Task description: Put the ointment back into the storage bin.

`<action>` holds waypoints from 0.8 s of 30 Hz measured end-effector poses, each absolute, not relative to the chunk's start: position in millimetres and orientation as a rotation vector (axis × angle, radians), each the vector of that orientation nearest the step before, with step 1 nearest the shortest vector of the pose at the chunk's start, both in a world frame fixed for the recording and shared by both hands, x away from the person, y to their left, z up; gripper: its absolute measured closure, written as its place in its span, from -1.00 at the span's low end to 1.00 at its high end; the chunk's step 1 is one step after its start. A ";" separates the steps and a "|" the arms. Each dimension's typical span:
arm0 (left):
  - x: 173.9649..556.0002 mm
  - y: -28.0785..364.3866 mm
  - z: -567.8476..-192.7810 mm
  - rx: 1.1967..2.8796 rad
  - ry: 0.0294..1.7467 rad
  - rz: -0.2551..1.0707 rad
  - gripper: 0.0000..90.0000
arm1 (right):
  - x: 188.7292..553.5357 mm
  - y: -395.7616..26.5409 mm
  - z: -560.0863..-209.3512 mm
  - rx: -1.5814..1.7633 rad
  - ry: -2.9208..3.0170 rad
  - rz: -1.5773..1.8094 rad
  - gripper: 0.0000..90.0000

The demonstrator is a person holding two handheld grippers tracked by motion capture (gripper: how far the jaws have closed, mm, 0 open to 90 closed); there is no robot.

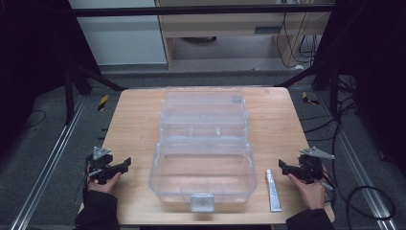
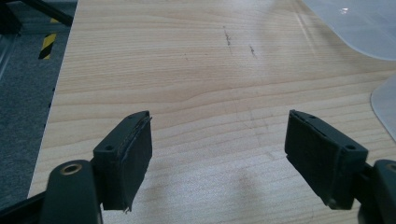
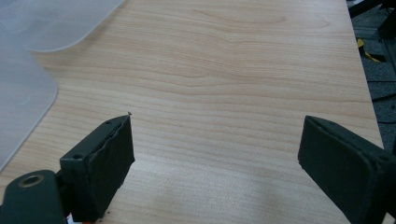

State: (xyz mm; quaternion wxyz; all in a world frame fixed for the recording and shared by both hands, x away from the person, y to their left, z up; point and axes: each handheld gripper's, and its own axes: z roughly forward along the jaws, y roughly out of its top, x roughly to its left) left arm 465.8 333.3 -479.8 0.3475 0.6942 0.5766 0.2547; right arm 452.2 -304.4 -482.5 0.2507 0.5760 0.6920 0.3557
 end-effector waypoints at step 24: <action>463.9 332.6 -478.6 1.809 1.509 0.655 -0.34 | 442.0 -279.2 -430.3 1.529 2.026 0.916 -0.57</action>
